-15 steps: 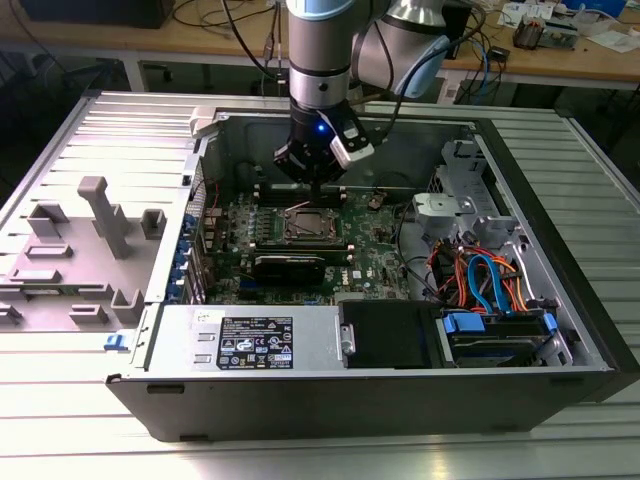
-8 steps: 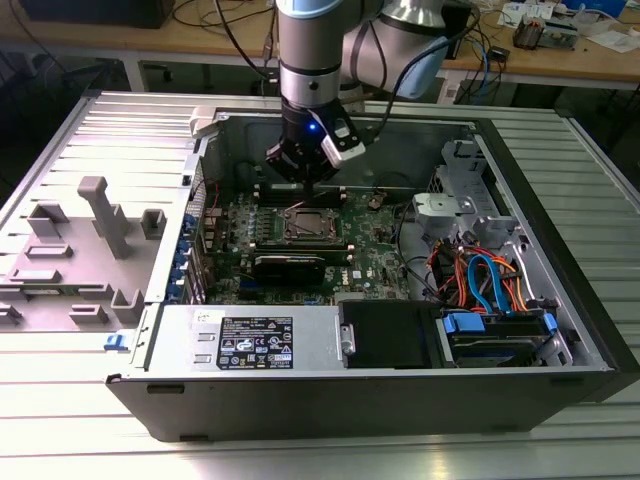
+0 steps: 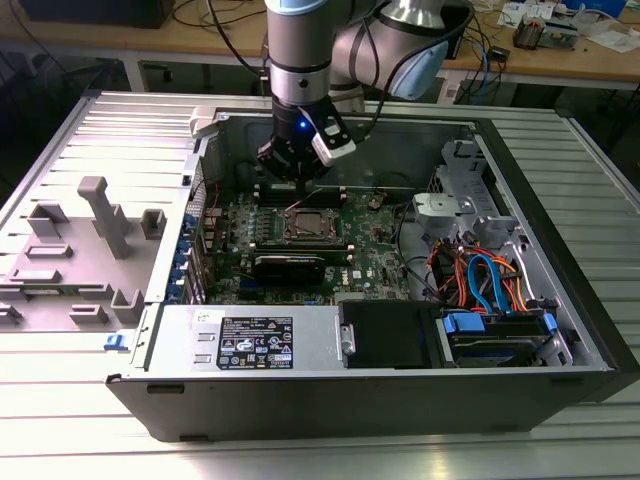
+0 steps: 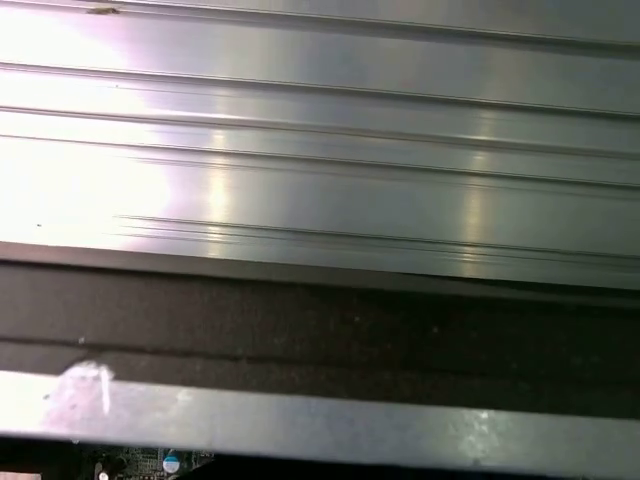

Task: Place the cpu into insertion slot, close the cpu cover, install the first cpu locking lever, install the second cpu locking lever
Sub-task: 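Install the first cpu locking lever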

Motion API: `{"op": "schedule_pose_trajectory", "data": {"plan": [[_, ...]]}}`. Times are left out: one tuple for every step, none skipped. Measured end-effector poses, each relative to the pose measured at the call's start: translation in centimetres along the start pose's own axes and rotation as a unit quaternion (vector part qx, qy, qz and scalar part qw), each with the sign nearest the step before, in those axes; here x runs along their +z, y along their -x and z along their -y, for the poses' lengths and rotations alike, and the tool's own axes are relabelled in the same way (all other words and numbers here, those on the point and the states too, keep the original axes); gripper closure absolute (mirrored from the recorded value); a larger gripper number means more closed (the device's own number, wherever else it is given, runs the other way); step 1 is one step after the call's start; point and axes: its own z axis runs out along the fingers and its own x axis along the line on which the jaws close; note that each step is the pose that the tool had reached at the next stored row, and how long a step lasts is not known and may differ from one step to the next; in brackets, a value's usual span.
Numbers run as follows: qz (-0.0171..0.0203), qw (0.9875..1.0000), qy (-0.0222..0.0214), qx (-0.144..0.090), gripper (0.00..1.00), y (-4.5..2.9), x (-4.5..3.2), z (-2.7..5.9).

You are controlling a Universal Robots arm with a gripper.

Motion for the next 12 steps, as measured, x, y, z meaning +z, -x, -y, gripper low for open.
{"op": "schedule_pose_trajectory", "data": {"plan": [[0.0000, 1.0000, 0.0000, 0.000, 0.89, 0.04, 0.00, -0.07], [0.0000, 1.0000, 0.0000, 0.000, 0.89, 0.09, 0.00, -0.13], [0.0000, 1.0000, 0.0000, 0.000, 0.89, 0.18, 0.01, -0.19], [0.0000, 1.0000, 0.0000, 0.000, 0.89, 0.28, 0.01, -0.19], [0.0000, 1.0000, 0.0000, 0.000, 0.89, 0.39, 0.01, -0.19], [0.0000, 1.0000, -0.0001, 0.000, 0.89, 0.71, 0.02, -0.17], [0.0000, 1.0000, -0.0001, 0.000, 0.89, 0.87, 0.03, -0.16], [0.0000, 1.0000, -0.0001, 0.000, 0.89, 1.05, 0.03, -0.16], [0.0000, 1.0000, -0.0001, 0.000, 0.89, 1.25, 0.04, -0.14], [0.0000, 1.0000, -0.0001, 0.000, 0.89, 1.45, 0.04, -0.13], [0.0000, 1.0000, -0.0001, 0.000, 0.89, 1.66, 0.05, -0.11], [0.0000, 1.0000, -0.0002, 0.000, 0.89, 1.85, 0.05, -0.10]]}}
